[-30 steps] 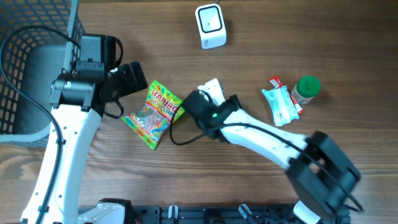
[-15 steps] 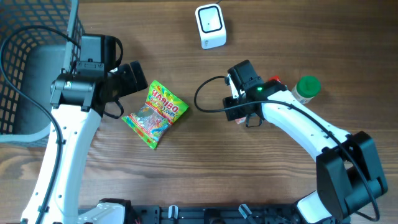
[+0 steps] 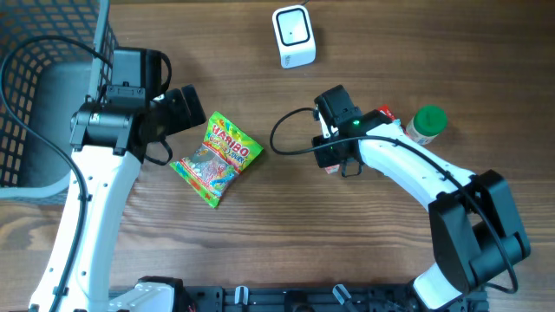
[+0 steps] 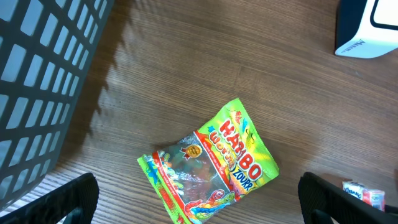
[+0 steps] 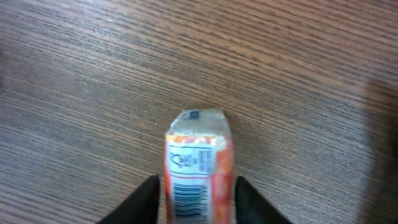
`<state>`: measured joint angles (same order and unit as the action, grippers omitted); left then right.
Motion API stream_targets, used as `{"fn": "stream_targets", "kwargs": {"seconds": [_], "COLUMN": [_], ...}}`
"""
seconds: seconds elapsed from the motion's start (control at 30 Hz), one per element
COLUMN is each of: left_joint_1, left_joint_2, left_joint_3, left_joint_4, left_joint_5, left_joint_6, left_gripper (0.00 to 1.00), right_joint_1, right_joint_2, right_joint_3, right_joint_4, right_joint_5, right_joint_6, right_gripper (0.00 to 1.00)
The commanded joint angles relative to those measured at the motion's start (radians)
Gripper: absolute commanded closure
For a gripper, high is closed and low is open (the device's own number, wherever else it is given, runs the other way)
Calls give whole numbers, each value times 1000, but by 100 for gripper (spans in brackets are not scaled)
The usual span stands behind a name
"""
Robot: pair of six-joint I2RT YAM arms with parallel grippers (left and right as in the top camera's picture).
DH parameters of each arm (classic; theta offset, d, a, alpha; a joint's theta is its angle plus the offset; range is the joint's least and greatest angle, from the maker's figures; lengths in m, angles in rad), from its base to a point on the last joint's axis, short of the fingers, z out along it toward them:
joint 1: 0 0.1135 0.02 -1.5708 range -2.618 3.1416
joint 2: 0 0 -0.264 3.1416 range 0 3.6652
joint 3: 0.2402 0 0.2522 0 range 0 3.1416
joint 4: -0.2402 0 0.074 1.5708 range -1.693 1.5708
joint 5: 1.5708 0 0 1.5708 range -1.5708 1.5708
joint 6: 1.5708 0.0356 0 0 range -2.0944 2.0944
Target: Scan the item barcode
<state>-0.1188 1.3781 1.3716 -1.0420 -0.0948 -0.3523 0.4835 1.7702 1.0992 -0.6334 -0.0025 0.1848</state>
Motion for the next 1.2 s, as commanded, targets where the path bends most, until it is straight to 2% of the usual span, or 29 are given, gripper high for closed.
{"fn": "stream_targets", "kwargs": {"seconds": [0.0, 0.1, 0.2, 0.27, 0.4, 0.43, 0.57, 0.7, 0.83, 0.9, 0.93, 1.17], "left_joint_1": [-3, -3, -3, -3, -3, -3, -3, -3, -3, -3, -3, -3], "left_joint_2": [3, 3, 3, 3, 3, 3, 3, 3, 3, 3, 3, 3], "left_joint_3": [-1, -1, -1, -1, -1, -1, -1, -1, -1, -1, -1, -1], "left_joint_4": [2, 2, 2, 2, 2, 2, 2, 2, 2, 2, 2, 2], "left_joint_5": [5, 5, 5, 5, 5, 5, 5, 5, 5, 5, 5, 5], "left_joint_6": [5, 5, 5, 5, 5, 5, 5, 5, 5, 5, 5, 5], "left_gripper": [0, 0, 0, 0, 0, 0, 0, 0, 0, 0, 0, 0], "right_joint_1": [2, 2, 2, 2, -2, -4, -9, -126, -212, -212, -212, -212], "right_joint_2": [23, 23, 23, 23, 16, 10, -71, -95, -92, -92, -92, -92], "right_joint_3": [-12, -12, -12, -12, 6, 26, 68, 68, 43, -18, -47, -146], "right_joint_4": [24, 72, 113, 110, 130, 116, -9, -81, -121, -119, -105, -5], "right_joint_5": [13, 12, 13, 13, 9, 1, 0, -230, -233, -190, -192, -404], "right_joint_6": [2, 2, 2, 2, 1, 1, 32, -11, -2, -1, 2, -27], "right_gripper": [44, 44, 53, 66, 46, 44, 39, 38, 50, 87, 95, 96]}}
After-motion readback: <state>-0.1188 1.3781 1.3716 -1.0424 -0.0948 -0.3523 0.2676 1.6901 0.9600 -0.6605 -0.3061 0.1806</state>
